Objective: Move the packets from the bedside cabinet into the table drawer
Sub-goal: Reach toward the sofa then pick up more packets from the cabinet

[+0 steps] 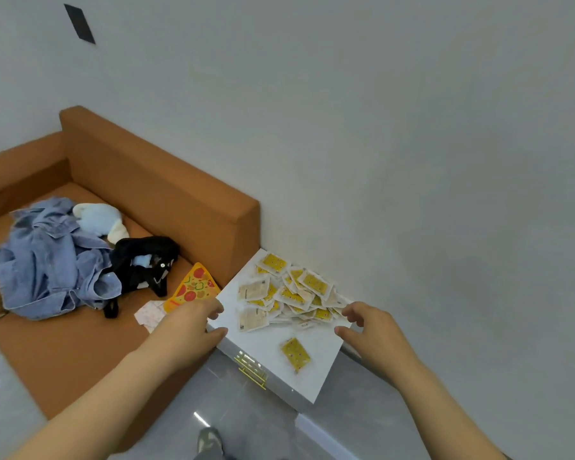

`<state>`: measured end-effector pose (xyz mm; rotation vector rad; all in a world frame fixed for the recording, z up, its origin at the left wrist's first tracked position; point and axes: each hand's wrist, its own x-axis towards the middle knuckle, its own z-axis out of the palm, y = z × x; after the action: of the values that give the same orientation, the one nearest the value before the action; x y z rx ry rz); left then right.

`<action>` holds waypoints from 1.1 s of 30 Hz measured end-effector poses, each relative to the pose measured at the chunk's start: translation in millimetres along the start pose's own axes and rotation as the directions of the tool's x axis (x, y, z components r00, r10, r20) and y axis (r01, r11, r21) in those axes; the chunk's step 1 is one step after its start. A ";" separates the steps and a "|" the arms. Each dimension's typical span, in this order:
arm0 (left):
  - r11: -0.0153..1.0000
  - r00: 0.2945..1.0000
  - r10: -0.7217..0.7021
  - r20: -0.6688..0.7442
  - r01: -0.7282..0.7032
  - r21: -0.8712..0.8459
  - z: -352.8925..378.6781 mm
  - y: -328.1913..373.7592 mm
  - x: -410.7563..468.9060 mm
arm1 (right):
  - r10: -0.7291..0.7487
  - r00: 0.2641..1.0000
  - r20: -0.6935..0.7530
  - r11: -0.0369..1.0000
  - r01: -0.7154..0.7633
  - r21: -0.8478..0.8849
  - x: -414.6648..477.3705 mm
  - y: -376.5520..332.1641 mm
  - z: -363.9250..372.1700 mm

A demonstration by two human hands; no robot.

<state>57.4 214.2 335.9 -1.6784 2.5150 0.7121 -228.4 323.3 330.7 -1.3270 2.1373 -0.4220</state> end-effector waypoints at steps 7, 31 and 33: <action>0.998 0.990 0.064 0.129 -0.064 -0.003 -3.3 -34.2 105.8 | 0.143 0.990 -0.008 0.989 -0.143 0.032 77.4 -7.4 9.5; 0.996 0.865 0.059 0.498 -0.084 0.029 135.3 -116.5 380.2 | 0.627 0.760 0.171 0.766 -0.642 0.044 320.6 59.2 123.3; 0.997 0.861 0.045 0.506 -0.070 0.030 159.2 -119.7 392.4 | 0.645 0.743 0.180 0.750 -0.661 0.038 335.9 74.6 138.6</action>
<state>-34.9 -101.1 43.0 -1.1980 2.1885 0.9441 -307.1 63.3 78.1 -0.4552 2.2391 -0.1169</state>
